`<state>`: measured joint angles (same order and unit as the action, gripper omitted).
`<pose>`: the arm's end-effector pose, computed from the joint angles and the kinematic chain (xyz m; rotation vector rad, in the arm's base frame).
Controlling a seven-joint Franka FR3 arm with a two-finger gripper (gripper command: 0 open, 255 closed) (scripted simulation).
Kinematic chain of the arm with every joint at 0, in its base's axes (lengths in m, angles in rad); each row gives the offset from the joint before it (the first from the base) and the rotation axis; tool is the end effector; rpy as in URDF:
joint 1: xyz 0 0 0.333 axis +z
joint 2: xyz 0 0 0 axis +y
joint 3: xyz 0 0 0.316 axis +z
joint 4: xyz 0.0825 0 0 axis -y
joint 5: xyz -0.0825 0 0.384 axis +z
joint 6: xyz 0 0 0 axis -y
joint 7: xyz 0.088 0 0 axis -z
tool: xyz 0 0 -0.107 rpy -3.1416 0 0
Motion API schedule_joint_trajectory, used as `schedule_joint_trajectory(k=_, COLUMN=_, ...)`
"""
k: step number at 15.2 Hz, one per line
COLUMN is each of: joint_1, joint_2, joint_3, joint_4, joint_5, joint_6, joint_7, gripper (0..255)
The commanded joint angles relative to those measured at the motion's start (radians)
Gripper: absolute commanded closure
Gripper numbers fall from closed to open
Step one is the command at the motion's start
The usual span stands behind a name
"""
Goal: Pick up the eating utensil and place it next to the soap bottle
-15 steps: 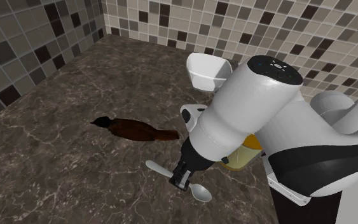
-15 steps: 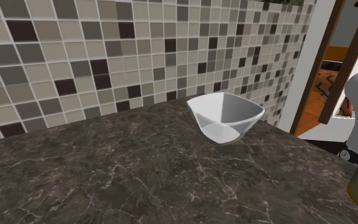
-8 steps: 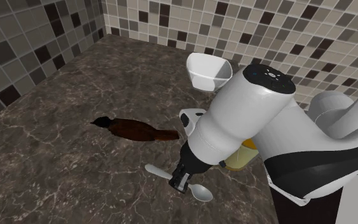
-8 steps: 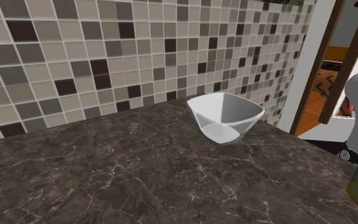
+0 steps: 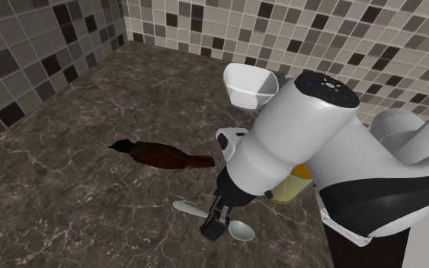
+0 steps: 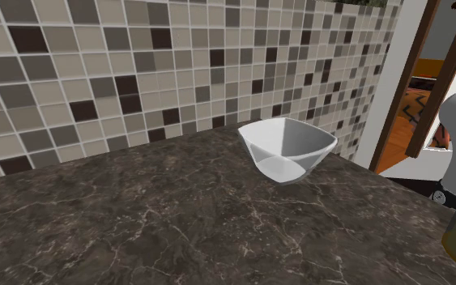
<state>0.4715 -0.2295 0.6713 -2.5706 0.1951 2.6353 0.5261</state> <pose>0.1973 0.4132 0.3524 -2.8790 -0.6782 -0.2849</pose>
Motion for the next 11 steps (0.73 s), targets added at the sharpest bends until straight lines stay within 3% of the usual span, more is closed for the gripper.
schedule_joint_trajectory(k=1, joint_1=0.024, joint_2=-0.062, joint_3=-0.026, joint_4=0.004, joint_5=0.044, joint_6=-0.063, joint_7=-0.032, gripper=0)
schedule_joint_trajectory(k=3, joint_1=0.048, joint_2=-0.127, joint_3=-0.056, joint_4=0.015, joint_5=0.075, joint_6=-0.136, joint_7=-0.056, gripper=0)
schedule_joint_trajectory(k=11, joint_1=0.048, joint_2=-0.127, joint_3=-0.056, joint_4=0.015, joint_5=0.074, joint_6=-0.136, joint_7=-0.055, gripper=0)
